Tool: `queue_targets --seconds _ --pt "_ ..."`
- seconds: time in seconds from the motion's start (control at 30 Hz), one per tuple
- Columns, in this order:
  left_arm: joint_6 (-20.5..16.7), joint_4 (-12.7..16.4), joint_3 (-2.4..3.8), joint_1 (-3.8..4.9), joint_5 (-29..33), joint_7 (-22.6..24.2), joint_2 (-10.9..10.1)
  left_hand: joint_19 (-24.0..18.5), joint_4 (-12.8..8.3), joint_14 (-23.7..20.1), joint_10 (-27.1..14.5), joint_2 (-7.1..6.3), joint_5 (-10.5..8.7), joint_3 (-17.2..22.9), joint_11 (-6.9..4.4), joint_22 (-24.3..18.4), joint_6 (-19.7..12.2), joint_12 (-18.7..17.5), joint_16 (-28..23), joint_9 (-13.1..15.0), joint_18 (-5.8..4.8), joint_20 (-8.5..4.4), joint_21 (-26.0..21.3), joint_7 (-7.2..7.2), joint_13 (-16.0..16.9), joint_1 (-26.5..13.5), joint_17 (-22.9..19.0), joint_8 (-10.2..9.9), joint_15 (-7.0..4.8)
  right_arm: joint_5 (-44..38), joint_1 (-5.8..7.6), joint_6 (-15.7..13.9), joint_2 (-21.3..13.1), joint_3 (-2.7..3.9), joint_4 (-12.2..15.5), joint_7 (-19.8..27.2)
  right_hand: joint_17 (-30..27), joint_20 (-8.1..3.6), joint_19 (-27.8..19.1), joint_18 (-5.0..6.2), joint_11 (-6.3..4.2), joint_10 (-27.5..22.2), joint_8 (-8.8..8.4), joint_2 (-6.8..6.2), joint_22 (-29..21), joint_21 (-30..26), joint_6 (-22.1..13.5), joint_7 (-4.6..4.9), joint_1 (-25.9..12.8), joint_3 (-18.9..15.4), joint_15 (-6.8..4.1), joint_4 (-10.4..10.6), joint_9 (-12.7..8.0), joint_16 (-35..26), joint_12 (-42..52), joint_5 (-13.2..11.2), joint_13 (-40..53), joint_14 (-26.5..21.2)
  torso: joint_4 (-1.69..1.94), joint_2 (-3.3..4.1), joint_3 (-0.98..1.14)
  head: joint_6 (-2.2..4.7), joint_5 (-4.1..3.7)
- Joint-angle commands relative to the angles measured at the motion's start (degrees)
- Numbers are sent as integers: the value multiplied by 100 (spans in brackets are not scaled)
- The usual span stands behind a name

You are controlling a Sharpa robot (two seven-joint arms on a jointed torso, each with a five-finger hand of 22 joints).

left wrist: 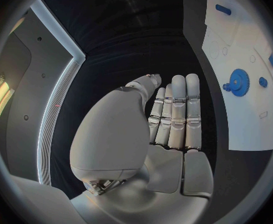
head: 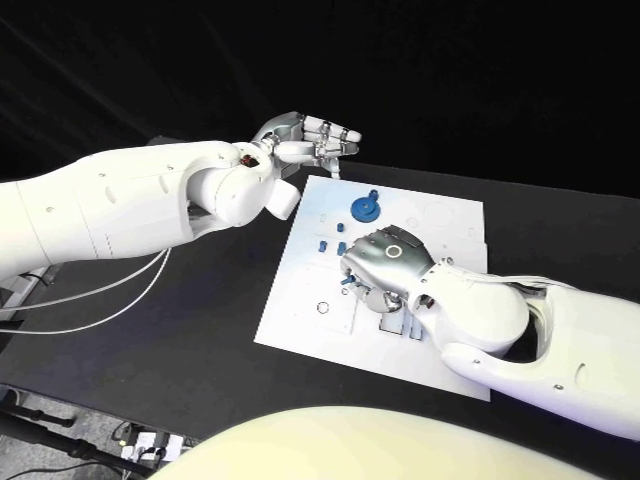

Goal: Assemble the parts on the task board

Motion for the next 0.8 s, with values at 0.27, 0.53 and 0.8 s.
queue_targets --seconds 0.27,0.53,0.8 --pt "132 16 2 8 18 14 13 10 4 -5 -55 9 -24 -4 3 -12 -33 -17 -24 -8 35 14 -40 11 -12 -74 -10 -39 43 -237 9 264 77 -36 -111 -143 20 4 52 -60 -10 64 12 -5 775 43 47 -11 -88 -1 -48 75 2 37 -40 -41 13 270 4 3 -1 0 12" --pt "148 17 2 8 18 -11 15 10 5 -5 -58 10 -24 -5 4 -14 -36 -17 -25 -8 35 15 -42 11 -13 -76 -11 -40 44 -136 -4 174 92 -52 -190 -48 8 3 46 -57 -11 66 10 0 769 31 49 -13 -96 0 -48 84 2 28 -42 -40 13 268 -2 -3 0 0 41" --pt "156 15 2 9 18 -17 23 10 5 -5 -58 10 -24 -5 4 -14 -36 -17 -25 -8 35 15 -42 11 -13 -76 -11 -40 44 -56 -7 165 104 -59 -221 8 18 2 50 -59 -12 67 10 4 774 38 50 -14 -99 1 -49 90 2 37 -44 -37 13 269 -5 0 1 0 56"
